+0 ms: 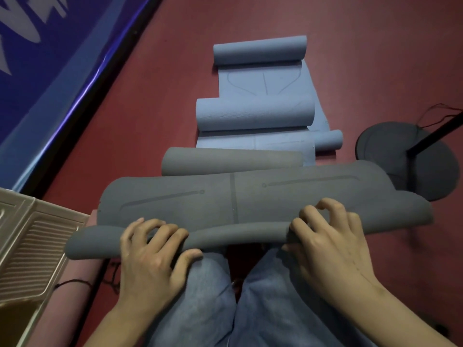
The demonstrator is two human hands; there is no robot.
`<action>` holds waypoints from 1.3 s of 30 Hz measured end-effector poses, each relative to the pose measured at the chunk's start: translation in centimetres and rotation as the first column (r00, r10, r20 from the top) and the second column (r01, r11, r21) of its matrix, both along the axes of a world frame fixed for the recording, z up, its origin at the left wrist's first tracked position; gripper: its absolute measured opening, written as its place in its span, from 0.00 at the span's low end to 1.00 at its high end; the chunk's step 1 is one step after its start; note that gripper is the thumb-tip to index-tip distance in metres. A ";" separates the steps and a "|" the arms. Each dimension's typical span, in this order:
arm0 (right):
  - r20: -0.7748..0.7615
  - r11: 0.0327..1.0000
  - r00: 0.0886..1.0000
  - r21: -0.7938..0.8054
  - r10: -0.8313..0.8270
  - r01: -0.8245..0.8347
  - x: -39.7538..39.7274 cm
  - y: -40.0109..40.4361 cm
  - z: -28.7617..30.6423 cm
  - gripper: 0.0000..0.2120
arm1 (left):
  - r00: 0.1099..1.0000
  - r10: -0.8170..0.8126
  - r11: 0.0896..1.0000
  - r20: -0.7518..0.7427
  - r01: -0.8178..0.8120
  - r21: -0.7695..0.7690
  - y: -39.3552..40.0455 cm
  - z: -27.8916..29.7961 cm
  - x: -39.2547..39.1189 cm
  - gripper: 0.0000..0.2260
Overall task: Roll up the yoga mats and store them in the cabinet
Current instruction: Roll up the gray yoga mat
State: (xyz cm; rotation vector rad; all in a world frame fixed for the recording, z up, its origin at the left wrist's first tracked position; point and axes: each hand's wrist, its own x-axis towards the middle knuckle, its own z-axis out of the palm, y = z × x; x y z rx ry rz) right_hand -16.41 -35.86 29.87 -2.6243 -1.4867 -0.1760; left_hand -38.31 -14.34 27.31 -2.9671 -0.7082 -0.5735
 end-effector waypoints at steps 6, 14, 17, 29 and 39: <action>0.081 0.997 0.996 0.067 0.021 -0.027 0.7 -0.7 -0.8 0.13 | 0.997 -0.021 1.000 -0.074 0.019 -0.021 1.0 -0.4 0.8 0.18; -0.089 0.967 0.994 0.253 0.057 -0.033 1.8 -1.6 -1.3 0.18 | 0.995 -0.038 0.998 -0.087 0.033 -0.053 1.2 2.0 0.9 0.14; -0.142 0.970 0.988 0.244 0.055 -0.019 -0.9 -3.5 -1.6 0.15 | 0.991 -0.106 0.989 -0.087 0.096 -0.110 0.4 1.6 -1.3 0.16; -0.154 0.971 0.988 0.238 0.016 0.021 -0.4 -2.5 -2.4 0.15 | 0.986 -0.052 0.968 -0.156 0.012 -0.249 0.9 0.5 0.0 0.11; -0.029 0.990 0.999 0.138 0.023 -0.019 -1.7 -3.4 -1.5 0.15 | 0.991 0.133 0.963 -0.020 -0.134 -0.234 0.0 0.4 -0.2 0.15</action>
